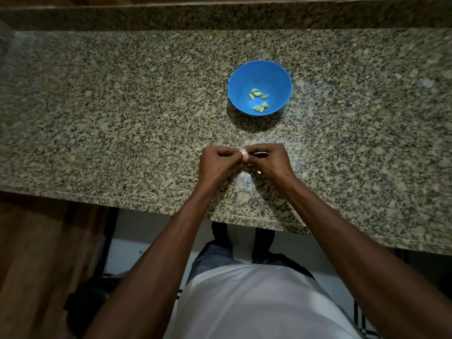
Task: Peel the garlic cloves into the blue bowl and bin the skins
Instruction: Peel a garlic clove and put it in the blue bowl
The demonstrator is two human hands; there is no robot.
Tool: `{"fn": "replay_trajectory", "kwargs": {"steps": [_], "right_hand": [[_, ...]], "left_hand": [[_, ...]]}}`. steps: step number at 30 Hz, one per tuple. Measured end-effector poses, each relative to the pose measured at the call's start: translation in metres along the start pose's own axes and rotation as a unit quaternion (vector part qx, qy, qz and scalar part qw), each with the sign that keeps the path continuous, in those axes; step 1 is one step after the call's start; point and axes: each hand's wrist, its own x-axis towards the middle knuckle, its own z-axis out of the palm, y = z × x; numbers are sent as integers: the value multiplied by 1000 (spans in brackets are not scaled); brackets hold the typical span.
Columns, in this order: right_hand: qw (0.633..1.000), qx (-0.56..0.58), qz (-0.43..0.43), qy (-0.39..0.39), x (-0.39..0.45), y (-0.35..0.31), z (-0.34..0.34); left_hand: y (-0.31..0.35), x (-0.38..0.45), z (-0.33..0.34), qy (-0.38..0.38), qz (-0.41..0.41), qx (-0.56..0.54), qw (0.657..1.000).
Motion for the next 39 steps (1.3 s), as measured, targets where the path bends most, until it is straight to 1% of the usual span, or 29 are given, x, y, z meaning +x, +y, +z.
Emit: {"fn": "replay_trajectory", "kwargs": {"steps": [3, 7, 8, 10, 11, 12, 13, 15, 17, 19, 21, 22, 24, 25, 27, 28, 29, 33, 37, 39], "right_hand": [[999, -18, -29, 8, -3, 1, 4], [1000, 6, -9, 9, -1, 2, 4], [1000, 20, -3, 9, -1, 3, 3], [997, 72, 14, 14, 1, 4, 1], [996, 84, 22, 18, 1, 3, 0], [997, 74, 23, 26, 2, 2, -1], [999, 33, 13, 34, 3, 1, -3], [994, -87, -43, 42, 6, -3, -5], [974, -192, -115, 37, 11, -11, -4], [950, -262, -170, 25, 17, -17, -2], [934, -297, -199, 18, 21, -20, 0], [931, -298, -208, 23, 21, -22, -1], [942, -267, -200, 46, 15, -28, -5], [957, -228, -173, 38, 11, -29, -7], [985, -134, -106, -33, 5, -26, -13], [988, -107, -89, -71, 2, -25, -16], [987, -106, -84, -87, 0, -23, -19], [983, -152, -87, -52, -6, -25, -29], [972, -208, -92, -61, -10, -32, -37], [964, -238, -104, -50, -12, -30, -38]], "left_hand": [[-1, 3, 2, 19, -13, 11, 1000], [0, 2, 2, 18, -1, 2, 1000], [1, 1, 2, 19, -3, -16, 1000], [2, -2, 5, 24, -32, -82, 996], [2, -3, 5, 32, -50, -113, 992], [-1, -2, 4, 41, -64, -138, 987], [-3, -1, 3, 44, -75, -159, 983], [-6, 1, -1, 38, -95, -198, 975], [-7, 2, -6, 23, -106, -224, 969], [-5, 3, -10, 2, -102, -238, 966], [-7, 4, -14, -17, -82, -219, 972], [-9, 4, -15, -24, -68, -200, 977], [-11, 5, -18, -38, -38, -158, 986], [-10, 4, -18, -45, -22, -141, 989], [-7, 3, -15, -57, 8, -109, 992], [-4, 2, -13, -62, 16, -97, 993], [-2, 2, -10, -67, 19, -82, 994], [0, 4, -1, -88, 35, -12, 995], [-1, 3, 7, -93, 72, 26, 993], [-4, 3, 11, -75, 92, 46, 992]]}}
